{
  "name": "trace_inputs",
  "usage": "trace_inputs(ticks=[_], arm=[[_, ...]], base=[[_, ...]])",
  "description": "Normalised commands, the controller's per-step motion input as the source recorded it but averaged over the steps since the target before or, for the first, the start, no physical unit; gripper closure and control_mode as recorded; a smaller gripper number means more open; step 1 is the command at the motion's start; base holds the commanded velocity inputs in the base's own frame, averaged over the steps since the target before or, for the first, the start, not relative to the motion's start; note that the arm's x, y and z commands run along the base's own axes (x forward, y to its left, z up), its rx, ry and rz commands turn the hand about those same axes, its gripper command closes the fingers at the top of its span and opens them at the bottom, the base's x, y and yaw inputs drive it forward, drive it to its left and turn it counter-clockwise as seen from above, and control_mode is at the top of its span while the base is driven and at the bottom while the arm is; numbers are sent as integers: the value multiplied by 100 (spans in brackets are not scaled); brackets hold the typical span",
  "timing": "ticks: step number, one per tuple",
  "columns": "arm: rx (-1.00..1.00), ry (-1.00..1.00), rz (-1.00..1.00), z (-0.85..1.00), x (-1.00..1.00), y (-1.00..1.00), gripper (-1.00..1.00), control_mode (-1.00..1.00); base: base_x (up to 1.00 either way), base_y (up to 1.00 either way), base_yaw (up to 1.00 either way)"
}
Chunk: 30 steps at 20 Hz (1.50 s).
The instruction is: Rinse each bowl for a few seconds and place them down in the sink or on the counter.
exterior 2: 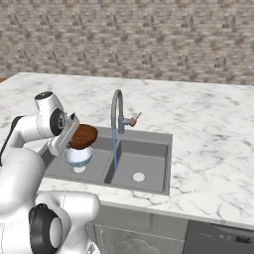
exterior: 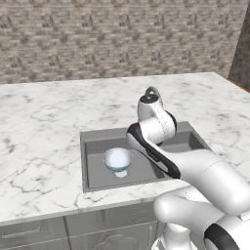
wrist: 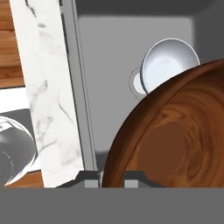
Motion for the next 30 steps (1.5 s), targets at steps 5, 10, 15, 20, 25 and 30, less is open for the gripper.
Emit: trace_inputs(ticks=[5,10,15,20,25,30], arm=[[0,7,-3,0,0,-30,100,-100],[0,6,-5,0,-2,-17,100,-100],[0,3,-3,0,-1,-10,100,-100],[0,0,0,0,7,-16,100,-100],[0,0,0,-8,17,-18,100,-100],[0,1,0,-33,27,-2,100,-100]], base=[[0,0,0],[0,0,0],[0,0,0],[0,0,0],[0,0,0],[0,0,0]])
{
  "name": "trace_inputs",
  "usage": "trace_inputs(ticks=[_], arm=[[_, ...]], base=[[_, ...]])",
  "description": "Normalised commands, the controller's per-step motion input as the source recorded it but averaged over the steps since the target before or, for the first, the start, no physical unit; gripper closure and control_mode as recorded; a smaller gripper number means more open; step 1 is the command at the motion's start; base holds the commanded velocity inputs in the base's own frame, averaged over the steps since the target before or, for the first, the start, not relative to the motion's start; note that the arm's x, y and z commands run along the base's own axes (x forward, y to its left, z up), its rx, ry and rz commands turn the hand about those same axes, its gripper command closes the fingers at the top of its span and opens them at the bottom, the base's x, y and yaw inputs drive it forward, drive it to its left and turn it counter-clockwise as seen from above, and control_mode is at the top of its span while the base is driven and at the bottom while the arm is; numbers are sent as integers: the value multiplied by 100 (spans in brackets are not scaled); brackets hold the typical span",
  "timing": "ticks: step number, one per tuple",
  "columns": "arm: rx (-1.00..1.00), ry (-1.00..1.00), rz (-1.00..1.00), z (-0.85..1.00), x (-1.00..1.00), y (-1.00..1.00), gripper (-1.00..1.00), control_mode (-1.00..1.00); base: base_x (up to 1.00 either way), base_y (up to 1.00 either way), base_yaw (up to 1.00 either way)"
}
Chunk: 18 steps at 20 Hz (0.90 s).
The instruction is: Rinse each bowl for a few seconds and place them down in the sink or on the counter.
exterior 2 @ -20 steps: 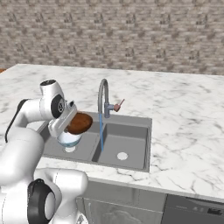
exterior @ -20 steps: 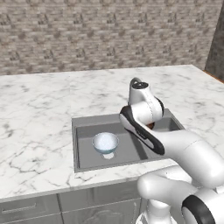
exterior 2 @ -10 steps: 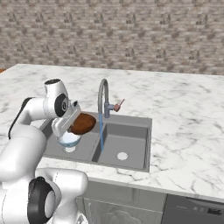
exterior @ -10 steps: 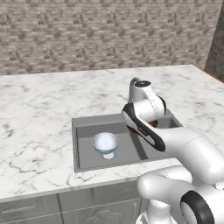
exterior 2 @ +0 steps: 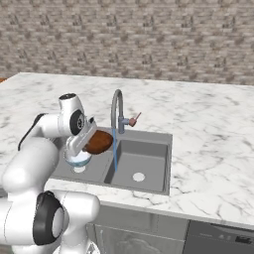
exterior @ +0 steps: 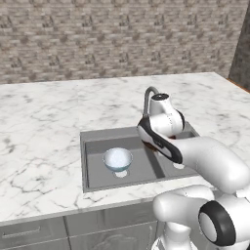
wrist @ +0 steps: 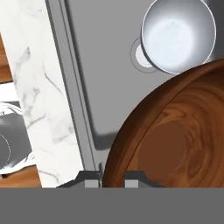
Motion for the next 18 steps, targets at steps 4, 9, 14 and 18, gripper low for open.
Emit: trace_inputs(ticks=[4,9,14,18], arm=[[0,0,0,-29,20,1,100,-100],[0,0,0,-13,25,0,100,-100],[0,-2,0,-11,21,0,100,-100],[0,-2,0,-7,18,-1,100,-100]], base=[[0,0,0],[0,0,0],[0,0,0],[0,0,0]])
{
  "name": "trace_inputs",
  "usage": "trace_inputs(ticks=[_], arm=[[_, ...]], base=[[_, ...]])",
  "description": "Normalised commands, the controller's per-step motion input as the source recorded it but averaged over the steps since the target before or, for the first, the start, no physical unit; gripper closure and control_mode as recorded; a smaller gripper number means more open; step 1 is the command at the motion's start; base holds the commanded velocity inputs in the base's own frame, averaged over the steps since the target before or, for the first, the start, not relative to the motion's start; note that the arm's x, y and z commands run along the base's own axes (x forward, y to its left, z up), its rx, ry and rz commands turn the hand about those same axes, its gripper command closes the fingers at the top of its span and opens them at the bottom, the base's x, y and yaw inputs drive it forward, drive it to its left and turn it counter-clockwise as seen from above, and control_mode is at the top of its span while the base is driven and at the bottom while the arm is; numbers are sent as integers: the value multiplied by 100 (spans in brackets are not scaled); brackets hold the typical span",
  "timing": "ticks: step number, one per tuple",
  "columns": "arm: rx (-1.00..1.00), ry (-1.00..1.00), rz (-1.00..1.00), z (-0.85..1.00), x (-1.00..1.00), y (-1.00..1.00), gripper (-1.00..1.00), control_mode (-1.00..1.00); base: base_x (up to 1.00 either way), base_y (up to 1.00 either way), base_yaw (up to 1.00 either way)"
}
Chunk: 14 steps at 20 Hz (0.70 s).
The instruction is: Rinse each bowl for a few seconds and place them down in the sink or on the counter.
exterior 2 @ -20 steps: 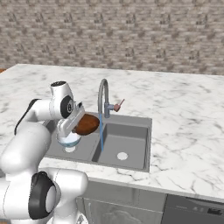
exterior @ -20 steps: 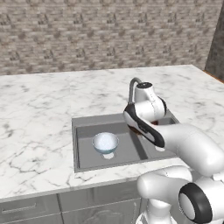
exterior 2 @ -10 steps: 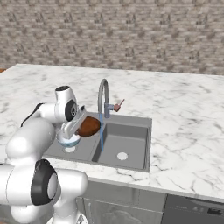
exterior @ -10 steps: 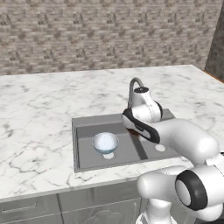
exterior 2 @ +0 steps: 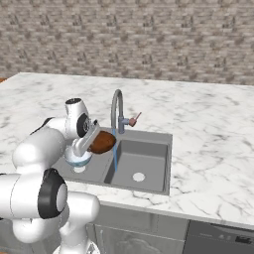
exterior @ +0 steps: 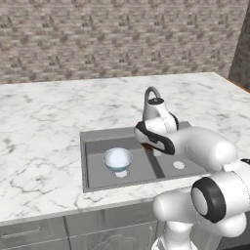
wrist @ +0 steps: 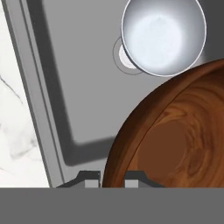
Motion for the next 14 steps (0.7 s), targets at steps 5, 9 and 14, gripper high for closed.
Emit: trace_inputs(ticks=[5,9,14], arm=[[-1,-2,0,-10,18,0,100,-100],[0,-2,0,-8,17,-9,100,-100],[-2,-5,0,-4,8,1,100,-100]], base=[[0,0,0],[0,0,0],[0,0,0]])
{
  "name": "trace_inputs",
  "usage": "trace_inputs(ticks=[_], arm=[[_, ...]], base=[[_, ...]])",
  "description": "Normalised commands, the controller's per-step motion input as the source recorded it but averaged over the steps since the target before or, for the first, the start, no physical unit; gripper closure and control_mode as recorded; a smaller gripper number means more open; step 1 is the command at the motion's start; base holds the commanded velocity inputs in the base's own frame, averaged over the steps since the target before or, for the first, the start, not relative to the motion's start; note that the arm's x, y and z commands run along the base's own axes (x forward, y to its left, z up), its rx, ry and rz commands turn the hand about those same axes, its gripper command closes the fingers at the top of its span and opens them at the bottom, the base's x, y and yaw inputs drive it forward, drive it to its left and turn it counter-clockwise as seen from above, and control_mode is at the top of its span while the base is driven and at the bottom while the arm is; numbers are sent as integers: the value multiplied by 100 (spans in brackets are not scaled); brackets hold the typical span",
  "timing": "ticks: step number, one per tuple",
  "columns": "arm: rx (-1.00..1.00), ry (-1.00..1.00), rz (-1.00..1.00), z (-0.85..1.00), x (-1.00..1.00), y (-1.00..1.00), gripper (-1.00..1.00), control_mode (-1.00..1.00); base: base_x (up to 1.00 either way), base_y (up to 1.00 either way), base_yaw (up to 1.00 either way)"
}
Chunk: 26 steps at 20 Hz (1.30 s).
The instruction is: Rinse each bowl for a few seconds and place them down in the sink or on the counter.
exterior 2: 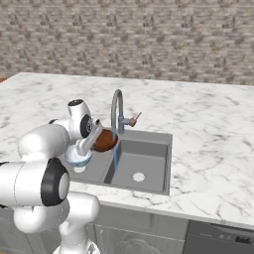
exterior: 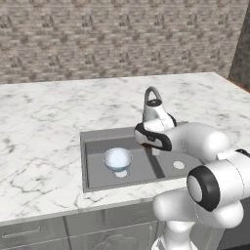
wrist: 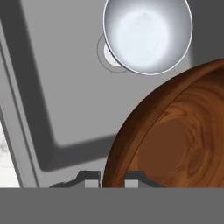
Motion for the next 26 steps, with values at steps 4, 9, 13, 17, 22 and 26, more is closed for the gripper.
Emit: trace_inputs(ticks=[4,9,13,17,22,26], arm=[[-5,-10,0,1,0,4,100,-100],[-6,-9,0,18,-10,18,100,-100],[0,-1,2,22,-29,30,100,-100],[2,10,5,27,-19,31,100,-100],[-5,-1,13,40,-34,36,100,-100],[-17,-11,24,23,-37,42,100,-100]], base=[[0,0,0],[0,0,0],[0,0,0],[0,0,0],[0,0,0],[0,0,0]])
